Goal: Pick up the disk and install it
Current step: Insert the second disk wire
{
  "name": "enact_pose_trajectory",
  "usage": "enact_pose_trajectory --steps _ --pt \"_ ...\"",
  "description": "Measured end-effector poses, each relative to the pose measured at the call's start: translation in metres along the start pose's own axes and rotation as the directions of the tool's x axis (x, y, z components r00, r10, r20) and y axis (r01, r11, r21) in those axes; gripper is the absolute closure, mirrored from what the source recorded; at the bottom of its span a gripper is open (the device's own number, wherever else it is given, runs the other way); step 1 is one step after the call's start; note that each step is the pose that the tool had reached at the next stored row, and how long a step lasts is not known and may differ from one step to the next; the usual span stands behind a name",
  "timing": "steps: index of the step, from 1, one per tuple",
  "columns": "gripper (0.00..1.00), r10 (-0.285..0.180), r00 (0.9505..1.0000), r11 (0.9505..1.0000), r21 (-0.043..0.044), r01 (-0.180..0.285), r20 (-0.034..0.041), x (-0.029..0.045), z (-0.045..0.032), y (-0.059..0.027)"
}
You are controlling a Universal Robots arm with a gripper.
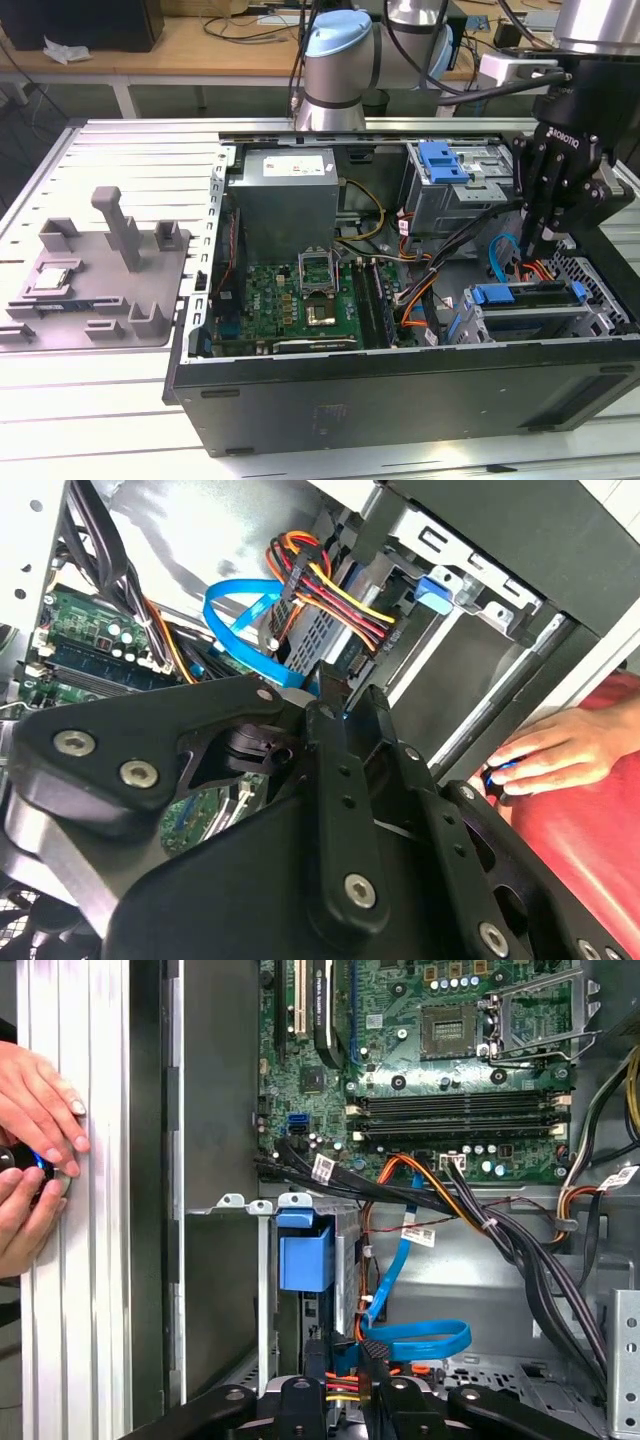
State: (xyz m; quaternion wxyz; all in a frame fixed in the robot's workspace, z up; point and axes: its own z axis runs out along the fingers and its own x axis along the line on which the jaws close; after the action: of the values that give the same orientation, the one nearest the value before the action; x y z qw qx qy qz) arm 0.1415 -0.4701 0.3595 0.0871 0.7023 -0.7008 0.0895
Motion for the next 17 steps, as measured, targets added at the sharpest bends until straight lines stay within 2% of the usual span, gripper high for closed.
enact_pose_trajectory --steps 1,2,6,12,15,16,17 --pt "0.73 0.0 1.0 1.0 0.0007 0.0 0.0075 -0.0001 0.0002 0.0" --pt "0.73 0.0 0.9997 1.0 0.0011 -0.001 0.0225 0.0 0.0004 0.0001" --pt "0.73 0.001 0.9997 1.0 0.0012 -0.001 0.0261 0.0006 0.0008 0.0001" --pt "0.73 0.001 0.9995 1.0 0.0012 -0.001 0.031 0.0059 0.0022 0.0001" --pt "0.73 0.001 0.9981 1.0 0.0016 -0.001 0.0612 0.0061 0.0026 0.0001" --pt "0.73 0.001 0.9977 1.0 0.0017 -0.001 0.0679 0.0061 0.0028 0.0001" --pt "0.73 0.001 0.9968 1.0 0.0021 -0.001 0.0805 0.006 0.003 0.0001"
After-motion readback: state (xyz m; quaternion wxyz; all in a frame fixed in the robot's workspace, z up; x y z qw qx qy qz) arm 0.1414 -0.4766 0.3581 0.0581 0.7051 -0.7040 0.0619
